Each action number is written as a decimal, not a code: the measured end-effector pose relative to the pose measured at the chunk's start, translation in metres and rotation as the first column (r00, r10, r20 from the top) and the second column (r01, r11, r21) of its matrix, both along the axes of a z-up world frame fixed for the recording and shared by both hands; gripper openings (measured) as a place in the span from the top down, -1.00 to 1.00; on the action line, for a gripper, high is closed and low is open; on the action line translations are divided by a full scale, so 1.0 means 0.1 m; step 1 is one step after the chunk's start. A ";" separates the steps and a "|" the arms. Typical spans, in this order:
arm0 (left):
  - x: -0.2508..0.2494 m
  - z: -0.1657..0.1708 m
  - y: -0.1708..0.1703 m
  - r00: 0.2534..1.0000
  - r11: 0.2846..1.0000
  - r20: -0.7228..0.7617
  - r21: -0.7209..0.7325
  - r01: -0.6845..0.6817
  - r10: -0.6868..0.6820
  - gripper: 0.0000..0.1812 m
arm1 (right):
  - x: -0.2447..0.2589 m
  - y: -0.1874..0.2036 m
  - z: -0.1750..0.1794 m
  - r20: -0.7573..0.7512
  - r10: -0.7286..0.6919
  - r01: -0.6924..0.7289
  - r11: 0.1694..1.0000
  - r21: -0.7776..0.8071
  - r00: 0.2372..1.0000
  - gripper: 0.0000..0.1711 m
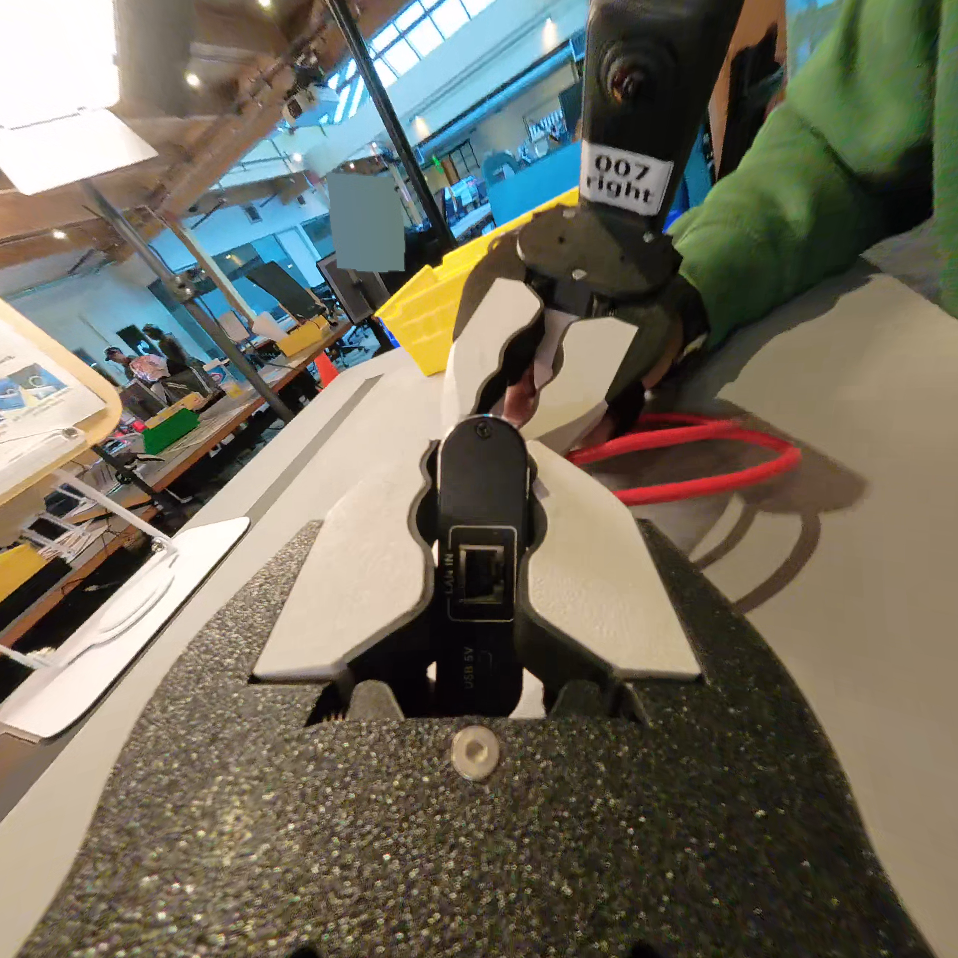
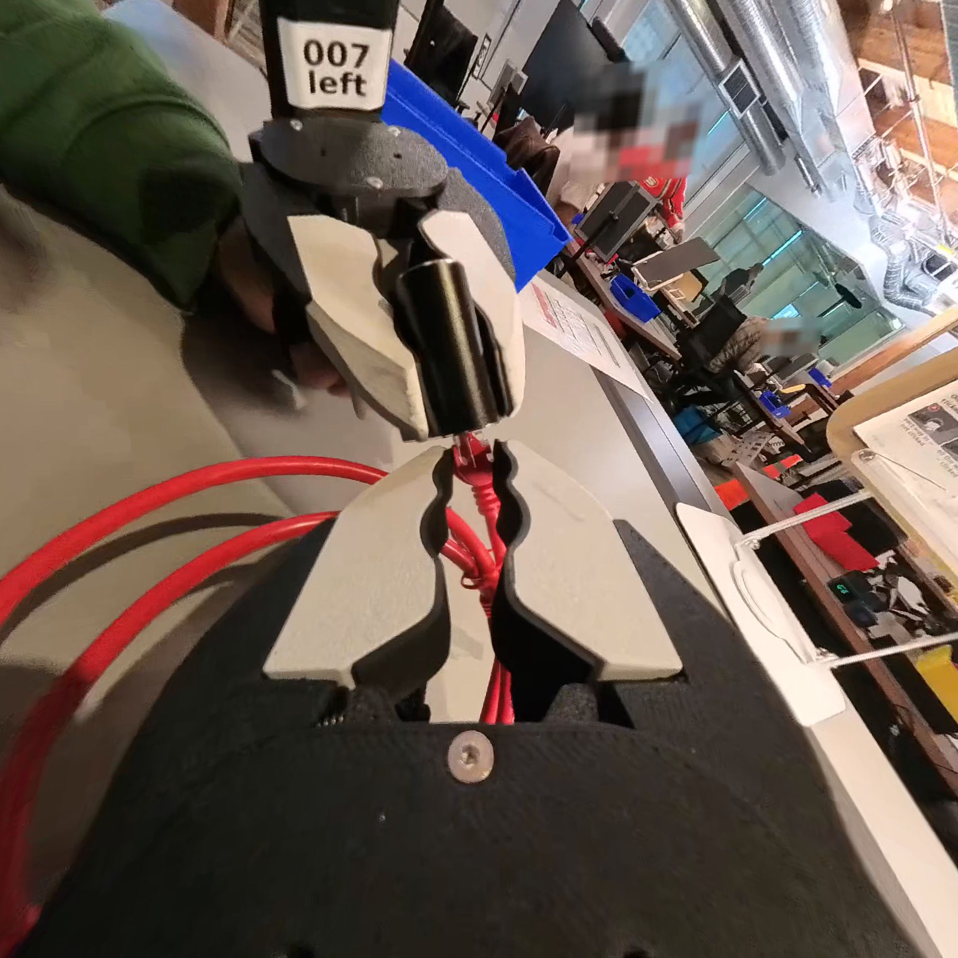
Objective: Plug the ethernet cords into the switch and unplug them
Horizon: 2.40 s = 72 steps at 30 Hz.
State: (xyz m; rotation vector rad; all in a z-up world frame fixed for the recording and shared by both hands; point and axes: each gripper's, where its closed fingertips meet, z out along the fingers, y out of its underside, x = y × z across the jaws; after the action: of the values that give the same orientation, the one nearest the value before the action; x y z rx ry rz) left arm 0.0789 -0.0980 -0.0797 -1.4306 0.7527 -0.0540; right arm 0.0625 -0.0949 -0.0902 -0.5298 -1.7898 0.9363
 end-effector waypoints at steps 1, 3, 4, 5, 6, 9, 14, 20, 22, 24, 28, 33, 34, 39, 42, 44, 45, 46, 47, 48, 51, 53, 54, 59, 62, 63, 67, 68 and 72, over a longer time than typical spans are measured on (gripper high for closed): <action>0.03 0.00 -0.01 1.000 1.000 -0.012 -0.002 0.001 -0.001 0.69 | 0.03 0.00 0.00 -0.002 -0.010 0.010 1.000 0.015 1.000 0.82; 0.10 0.02 -0.07 0.997 1.000 -0.078 0.020 0.005 -0.004 0.68 | 0.09 -0.05 0.04 -0.020 -0.027 0.028 0.998 0.051 0.999 0.82; 0.14 0.05 -0.10 0.991 0.999 -0.131 0.039 0.002 0.003 0.69 | 0.14 -0.09 0.07 -0.034 -0.040 0.043 0.996 0.080 0.999 0.82; 0.19 0.08 -0.14 0.982 0.998 -0.190 0.062 -0.005 0.016 0.68 | 0.19 -0.12 0.11 -0.054 -0.055 0.060 0.992 0.111 0.997 0.82; 0.26 0.13 -0.20 0.967 0.996 -0.253 0.094 -0.009 0.033 0.68 | 0.26 -0.17 0.17 -0.074 -0.067 0.077 0.986 0.148 0.995 0.82; 0.44 0.32 -0.38 0.892 0.974 -0.431 0.223 -0.040 0.135 0.68 | 0.51 -0.37 0.43 -0.196 -0.070 0.132 0.936 0.326 0.978 0.82; 0.68 0.44 -0.61 0.880 0.947 -0.433 0.318 -0.055 0.196 0.68 | 0.79 -0.64 0.61 -0.287 -0.047 0.169 0.892 0.419 0.957 0.82; 0.70 0.33 -0.53 0.865 0.956 -0.444 0.266 -0.120 0.232 0.68 | 0.83 -0.53 0.47 -0.206 -0.142 0.210 0.906 0.368 0.968 0.82; 0.72 0.38 -0.53 0.854 0.941 -0.445 0.310 -0.136 0.270 0.68 | 0.86 -0.53 0.52 -0.214 -0.177 0.240 0.916 0.320 0.961 0.82; 0.72 0.39 -0.52 0.829 0.925 -0.462 0.346 -0.158 0.314 0.68 | 0.86 -0.52 0.53 -0.225 -0.193 0.251 0.930 0.267 0.955 0.82; 0.75 0.30 -0.59 0.827 0.938 -0.492 0.329 -0.112 0.271 0.68 | 0.97 -0.03 0.74 -0.290 -0.394 0.431 0.899 0.075 0.872 0.83; 0.59 0.17 -0.58 0.883 0.958 -0.393 0.225 -0.177 0.256 0.68 | 1.29 0.48 0.84 -0.266 -0.488 0.518 0.854 0.055 0.831 0.82; 0.58 0.15 -0.54 0.887 0.960 -0.384 0.208 -0.188 0.257 0.68 | 1.27 0.47 0.78 -0.253 -0.482 0.513 0.855 0.075 0.839 0.83; 0.54 0.14 -0.44 0.880 0.941 -0.338 0.174 -0.290 0.334 0.68 | 1.22 0.62 0.64 -0.180 -0.491 0.506 0.862 0.041 0.852 0.82; 0.38 0.16 -0.44 0.844 0.900 -0.312 0.167 -0.403 0.436 0.68 | 1.27 0.82 0.68 -0.170 -0.547 0.558 0.830 0.016 0.819 0.82; 0.30 0.21 -0.47 0.844 0.885 -0.269 0.170 -0.433 0.464 0.68 | 1.36 0.97 0.81 -0.197 -0.593 0.605 0.796 0.004 0.781 0.82; 0.26 0.24 -0.48 0.847 0.880 -0.239 0.166 -0.445 0.474 0.68 | 1.43 1.06 0.91 -0.212 -0.615 0.627 0.779 -0.009 0.760 0.82; 0.22 0.26 -0.49 0.851 0.876 -0.211 0.159 -0.455 0.481 0.68 | 1.51 1.15 1.04 -0.233 -0.636 0.648 0.761 -0.030 0.736 0.82; 0.20 0.27 -0.50 0.856 0.875 -0.189 0.151 -0.459 0.481 0.64 | 1.61 1.24 1.19 -0.261 -0.656 0.669 0.742 -0.050 0.708 0.82; 0.18 0.27 -0.50 0.859 0.875 -0.175 0.145 -0.461 0.482 0.68 | 1.73 1.34 1.36 -0.290 -0.677 0.691 0.720 -0.068 0.677 0.82; 0.17 0.25 -0.50 0.850 0.870 -0.187 0.146 -0.471 0.492 0.68 | 2.18 1.65 1.85 -0.367 -0.737 0.760 0.640 -0.109 0.568 0.83; 0.17 0.24 -0.49 0.842 0.866 -0.205 0.154 -0.476 0.499 0.68 | 2.45 1.91 2.05 -0.358 -0.784 0.815 0.571 -0.097 0.507 0.82; 0.18 0.24 -0.49 0.841 0.867 -0.209 0.156 -0.474 0.498 0.68 | 2.56 2.06 2.12 -0.352 -0.805 0.842 0.533 -0.079 0.477 0.82; 0.16 0.24 -0.48 0.838 0.862 -0.205 0.160 -0.481 0.506 0.68 | 2.86 3.04 1.91 -0.187 -0.912 0.930 0.365 0.030 0.364 0.82; 0.14 0.24 -0.48 0.838 0.860 -0.193 0.153 -0.487 0.510 0.68 | 2.86 3.56 1.22 0.092 -0.930 0.923 0.366 0.120 0.357 0.82; 0.13 0.24 -0.47 0.839 0.859 -0.189 0.152 -0.488 0.510 0.68 | 2.87 3.70 0.94 0.181 -0.925 0.920 0.361 0.153 0.333 0.82; 0.14 0.22 -0.45 0.846 0.865 -0.185 0.141 -0.482 0.501 0.68 | 2.75 3.98 0.21 0.295 -0.897 0.906 0.387 0.171 0.328 0.81; 0.13 0.21 -0.44 0.845 0.864 -0.185 0.133 -0.485 0.502 0.68 | 2.71 3.99 0.18 0.273 -0.895 0.911 0.394 0.117 0.352 0.80; 0.11 0.21 -0.44 0.852 0.865 -0.148 0.109 -0.490 0.502 0.68 | 2.76 3.91 0.63 0.105 -0.905 0.911 0.407 -0.065 0.411 0.70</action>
State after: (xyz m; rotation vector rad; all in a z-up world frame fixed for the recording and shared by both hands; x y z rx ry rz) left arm 0.0897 -0.1415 -0.0588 -1.5391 0.4952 0.5003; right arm 0.3383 0.2966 -0.0270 -1.4458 -1.1453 0.2038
